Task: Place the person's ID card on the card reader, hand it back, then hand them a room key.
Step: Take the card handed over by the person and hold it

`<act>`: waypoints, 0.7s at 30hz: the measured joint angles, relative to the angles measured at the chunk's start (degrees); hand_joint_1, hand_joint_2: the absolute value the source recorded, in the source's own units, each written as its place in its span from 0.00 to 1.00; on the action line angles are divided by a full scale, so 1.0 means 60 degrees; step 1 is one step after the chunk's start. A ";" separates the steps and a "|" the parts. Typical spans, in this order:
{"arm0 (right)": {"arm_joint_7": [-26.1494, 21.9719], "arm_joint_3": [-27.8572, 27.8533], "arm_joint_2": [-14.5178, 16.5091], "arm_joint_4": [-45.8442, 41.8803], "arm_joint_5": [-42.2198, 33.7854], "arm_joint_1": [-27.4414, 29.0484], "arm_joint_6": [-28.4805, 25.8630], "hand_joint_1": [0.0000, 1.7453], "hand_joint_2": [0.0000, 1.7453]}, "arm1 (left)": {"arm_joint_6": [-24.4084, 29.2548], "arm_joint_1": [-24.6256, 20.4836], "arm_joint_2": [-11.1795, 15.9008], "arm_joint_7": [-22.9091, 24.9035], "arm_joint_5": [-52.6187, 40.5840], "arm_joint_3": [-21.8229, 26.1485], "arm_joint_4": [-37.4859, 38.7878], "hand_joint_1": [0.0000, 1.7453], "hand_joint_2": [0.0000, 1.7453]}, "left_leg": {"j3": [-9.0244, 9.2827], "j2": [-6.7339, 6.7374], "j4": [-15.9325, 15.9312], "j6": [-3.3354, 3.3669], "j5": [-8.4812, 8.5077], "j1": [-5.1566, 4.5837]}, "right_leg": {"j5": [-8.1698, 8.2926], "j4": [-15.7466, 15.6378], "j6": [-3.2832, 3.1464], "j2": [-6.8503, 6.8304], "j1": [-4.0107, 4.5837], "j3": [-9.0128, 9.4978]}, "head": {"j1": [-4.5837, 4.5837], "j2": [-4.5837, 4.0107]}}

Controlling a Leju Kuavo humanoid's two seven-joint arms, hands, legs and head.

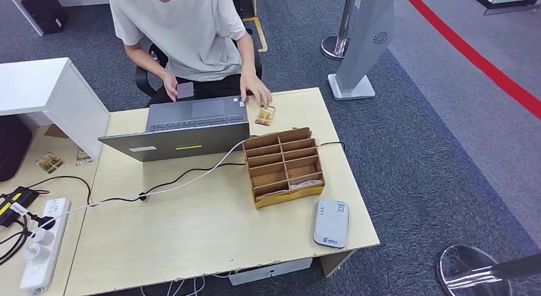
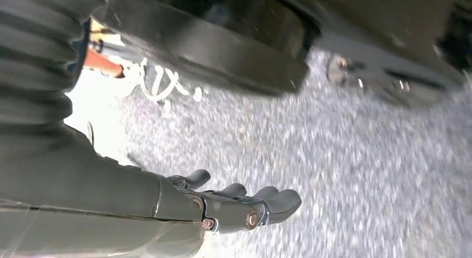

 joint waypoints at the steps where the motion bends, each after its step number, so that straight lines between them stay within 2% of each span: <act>1: 0.0029 -0.0006 0.0022 -0.0001 0.0106 -0.0011 -0.0265 0.00 1.00 | -0.0035 -0.0030 -0.0032 0.0044 -0.0165 0.0153 0.0029 0.00 1.00 | 0.0001 0.0000 0.0000 0.0000 0.0000 0.0000 | 0.0000 0.0000 0.0000 0.0000 0.0000 0.0001 | 0.0000 0.0000; 5: -0.0039 -0.0335 -0.0301 -0.0036 0.0631 0.0029 -0.1005 0.00 1.00 | -0.0162 -0.0126 -0.0114 0.0149 -0.0701 0.0623 0.0132 0.00 1.00 | 0.0002 0.0002 0.0004 0.0001 -0.0001 -0.0003 | 0.0001 0.0000 0.0002 -0.0004 -0.0003 0.0001 | -0.0001 0.0000; 10: -0.0638 -0.1156 -0.1400 -0.0151 0.0975 0.0271 -0.1351 0.00 1.00 | -0.0341 -0.0194 -0.0166 0.0167 -0.1125 0.1011 0.0210 0.00 1.00 | -0.0007 -0.0011 0.0013 0.0008 -0.0005 -0.0013 | 0.0004 -0.0003 0.0010 -0.0009 -0.0018 0.0005 | 0.0002 0.0000; 13: -0.0867 -0.1750 -0.1939 -0.0635 0.1193 0.0648 -0.1305 0.00 1.00 | -0.0417 -0.0202 -0.0180 0.0150 -0.1292 0.1175 0.0255 0.00 1.00 | -0.0012 0.0009 0.0020 0.0019 -0.0014 -0.0014 | 0.0012 -0.0005 0.0021 0.0013 -0.0016 0.0003 | 0.0005 0.0000; 21: -0.1163 -0.3574 -0.2775 -0.2035 0.2301 0.0992 -0.0607 0.00 1.00 | -0.0574 -0.0253 -0.0242 -0.0013 -0.1603 0.1412 0.0294 0.00 1.00 | -0.0003 0.0020 0.0020 0.0023 -0.0011 -0.0012 | 0.0016 -0.0004 0.0023 0.0027 -0.0014 0.0005 | 0.0001 0.0000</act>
